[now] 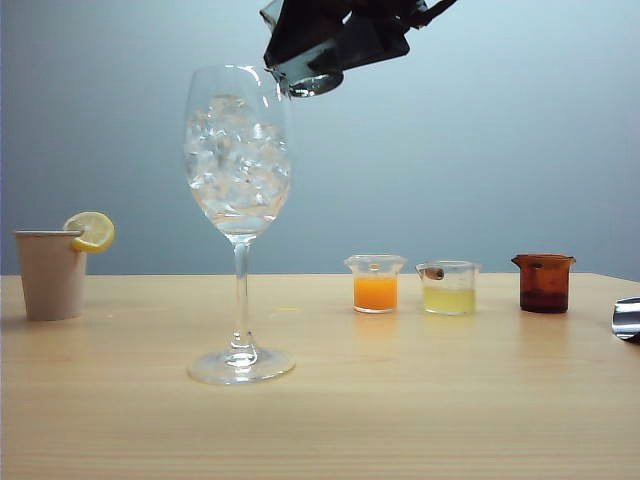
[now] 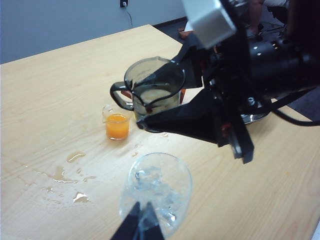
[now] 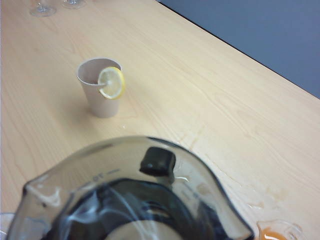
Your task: Pick up the first measuring cup from the left, pour the coconut rum inside into the goblet, and finally put the measuring cup back in its original place.
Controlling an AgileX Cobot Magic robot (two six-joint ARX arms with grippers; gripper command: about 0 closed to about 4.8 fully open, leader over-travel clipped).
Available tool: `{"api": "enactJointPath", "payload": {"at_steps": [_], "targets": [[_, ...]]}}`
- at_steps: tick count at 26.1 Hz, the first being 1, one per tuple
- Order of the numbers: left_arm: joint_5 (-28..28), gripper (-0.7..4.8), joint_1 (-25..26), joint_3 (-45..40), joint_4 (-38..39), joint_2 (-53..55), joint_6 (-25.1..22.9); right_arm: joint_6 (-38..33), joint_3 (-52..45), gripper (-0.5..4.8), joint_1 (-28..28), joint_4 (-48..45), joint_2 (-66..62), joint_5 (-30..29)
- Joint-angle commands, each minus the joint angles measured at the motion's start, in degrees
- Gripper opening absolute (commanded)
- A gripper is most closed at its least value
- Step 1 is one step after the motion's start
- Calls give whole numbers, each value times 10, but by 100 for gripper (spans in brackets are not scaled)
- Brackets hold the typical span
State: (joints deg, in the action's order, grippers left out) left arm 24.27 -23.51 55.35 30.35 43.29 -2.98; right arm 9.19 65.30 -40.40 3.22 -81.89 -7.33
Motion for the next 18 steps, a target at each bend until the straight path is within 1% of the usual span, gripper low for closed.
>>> {"api": "enactJointPath", "payload": {"at_steps": [1, 8, 13, 18], "targets": [[4, -6, 0, 3, -7, -1, 0, 18, 3, 145, 0, -22, 3, 4], [4, -6, 0, 3, -7, -1, 0, 37, 3, 144, -1, -21, -3, 4], [4, -6, 0, 3, -7, 0, 0, 90, 3, 143, -8, -22, -3, 12], [4, -6, 0, 3, -7, -1, 0, 114, 3, 142, -15, -22, -3, 12]]}}
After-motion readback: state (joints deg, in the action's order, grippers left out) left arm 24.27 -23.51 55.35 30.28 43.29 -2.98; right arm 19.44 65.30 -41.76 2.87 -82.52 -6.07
